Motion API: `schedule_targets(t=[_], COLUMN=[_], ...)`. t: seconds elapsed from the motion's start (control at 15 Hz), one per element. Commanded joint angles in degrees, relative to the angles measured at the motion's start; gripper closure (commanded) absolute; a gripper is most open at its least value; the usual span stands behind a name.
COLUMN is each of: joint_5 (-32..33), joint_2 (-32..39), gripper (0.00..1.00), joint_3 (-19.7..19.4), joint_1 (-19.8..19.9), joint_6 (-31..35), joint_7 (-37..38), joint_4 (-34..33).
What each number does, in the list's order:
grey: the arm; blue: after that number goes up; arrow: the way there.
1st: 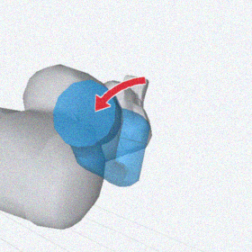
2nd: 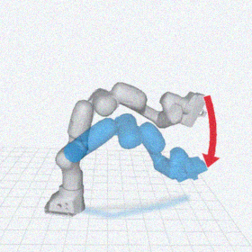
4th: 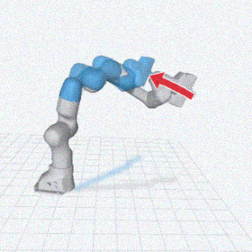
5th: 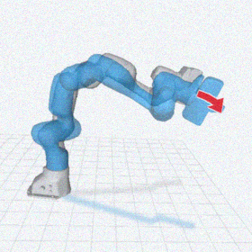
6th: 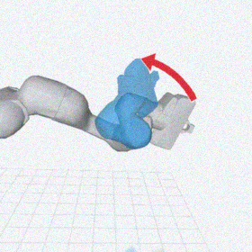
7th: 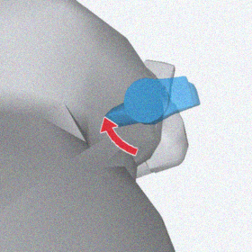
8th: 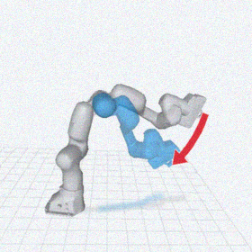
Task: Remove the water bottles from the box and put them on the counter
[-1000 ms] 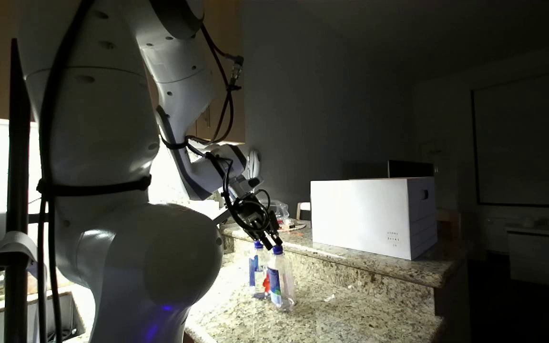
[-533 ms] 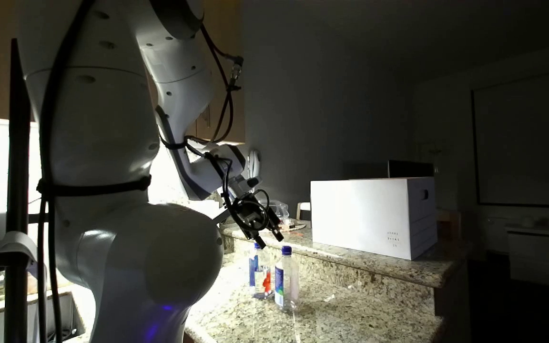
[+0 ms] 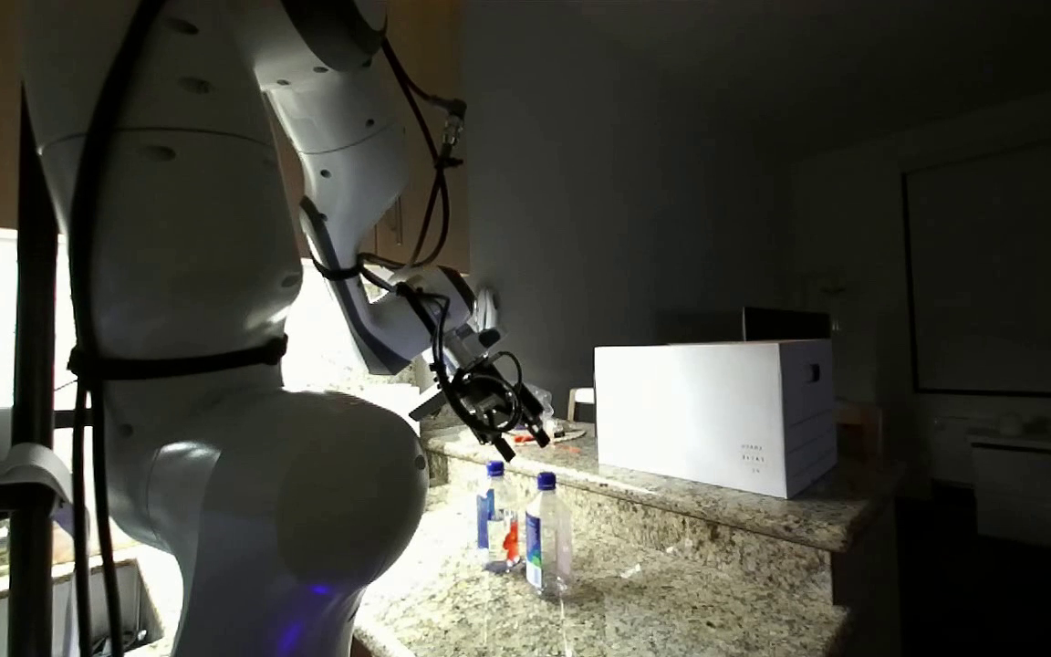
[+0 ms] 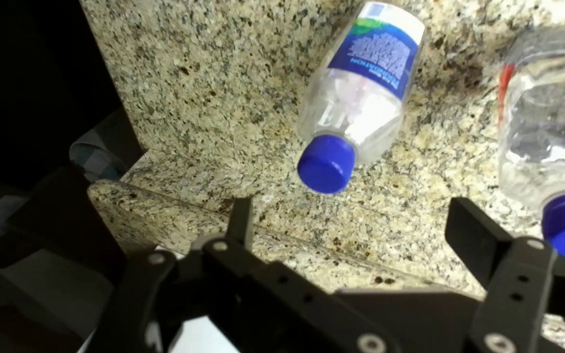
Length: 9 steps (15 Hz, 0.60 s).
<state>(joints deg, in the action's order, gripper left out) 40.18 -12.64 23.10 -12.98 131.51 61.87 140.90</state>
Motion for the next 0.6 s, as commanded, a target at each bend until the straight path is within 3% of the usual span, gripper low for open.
schedule_targets(t=[0.0, 0.2, 0.4, 0.47, 0.53], joint_5=[-0.5, -4.0, -14.5, -17.5, -20.6], joint_2=[-4.7, -7.5, -8.7, -8.4, -8.8], gripper=[0.00, 0.00, 0.00, 0.00, 0.00], joint_3=[-2.6, -5.7, -9.6, -13.5, -14.0], joint_1=[0.3, 0.4, 0.2, -3.2, -2.5], joint_6=[0.5, -0.1, -2.1, -4.0, -6.4], joint_7=[-2.4, -7.8, -19.9, -24.3, -28.3], joint_4=[-0.9, -4.1, -9.0, -11.0, -13.0])
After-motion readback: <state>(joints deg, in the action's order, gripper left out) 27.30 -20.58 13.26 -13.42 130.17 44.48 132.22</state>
